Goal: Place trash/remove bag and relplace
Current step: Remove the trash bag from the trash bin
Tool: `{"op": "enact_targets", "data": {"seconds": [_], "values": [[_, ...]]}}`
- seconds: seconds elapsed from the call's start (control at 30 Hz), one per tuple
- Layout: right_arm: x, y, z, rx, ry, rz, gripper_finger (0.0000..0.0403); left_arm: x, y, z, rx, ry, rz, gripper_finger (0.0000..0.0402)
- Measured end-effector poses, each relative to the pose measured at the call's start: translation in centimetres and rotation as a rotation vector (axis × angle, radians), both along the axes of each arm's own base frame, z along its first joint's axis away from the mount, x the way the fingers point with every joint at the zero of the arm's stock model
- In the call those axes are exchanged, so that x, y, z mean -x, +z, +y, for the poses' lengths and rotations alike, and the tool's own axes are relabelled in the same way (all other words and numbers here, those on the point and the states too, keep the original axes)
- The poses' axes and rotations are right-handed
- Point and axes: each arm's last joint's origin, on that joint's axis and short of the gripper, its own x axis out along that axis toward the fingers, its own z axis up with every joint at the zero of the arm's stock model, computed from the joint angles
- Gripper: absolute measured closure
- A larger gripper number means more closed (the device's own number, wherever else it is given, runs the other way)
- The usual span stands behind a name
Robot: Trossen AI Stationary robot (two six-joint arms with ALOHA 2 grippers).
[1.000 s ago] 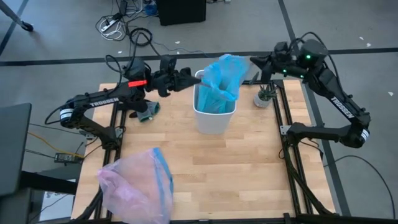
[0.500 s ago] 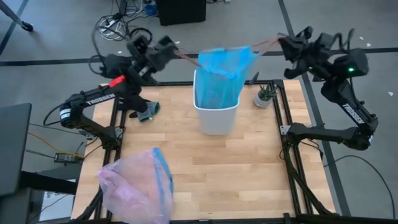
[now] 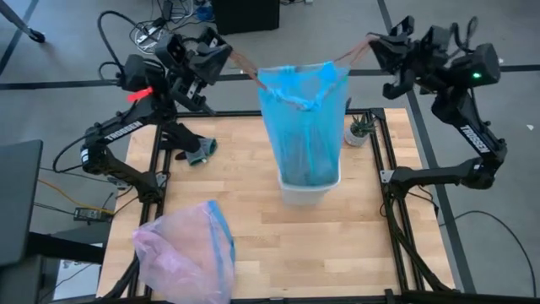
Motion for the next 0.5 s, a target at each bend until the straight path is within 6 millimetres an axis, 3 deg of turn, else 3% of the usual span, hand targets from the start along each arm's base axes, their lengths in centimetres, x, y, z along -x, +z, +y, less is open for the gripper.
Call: {"op": "enact_targets", "data": {"seconds": [0.27,0.5], "values": [[-0.1,2.5,0.2,0.087,0.080,-0.157,0.0403,0.8,0.7,-0.3,-0.027,-0.001,-0.112,0.0390],[-0.2,4.7,0.8,0.162,0.158,-0.213,0.0403,3.1,3.3,-1.3,-0.129,-0.008,-0.252,0.0390]]}}
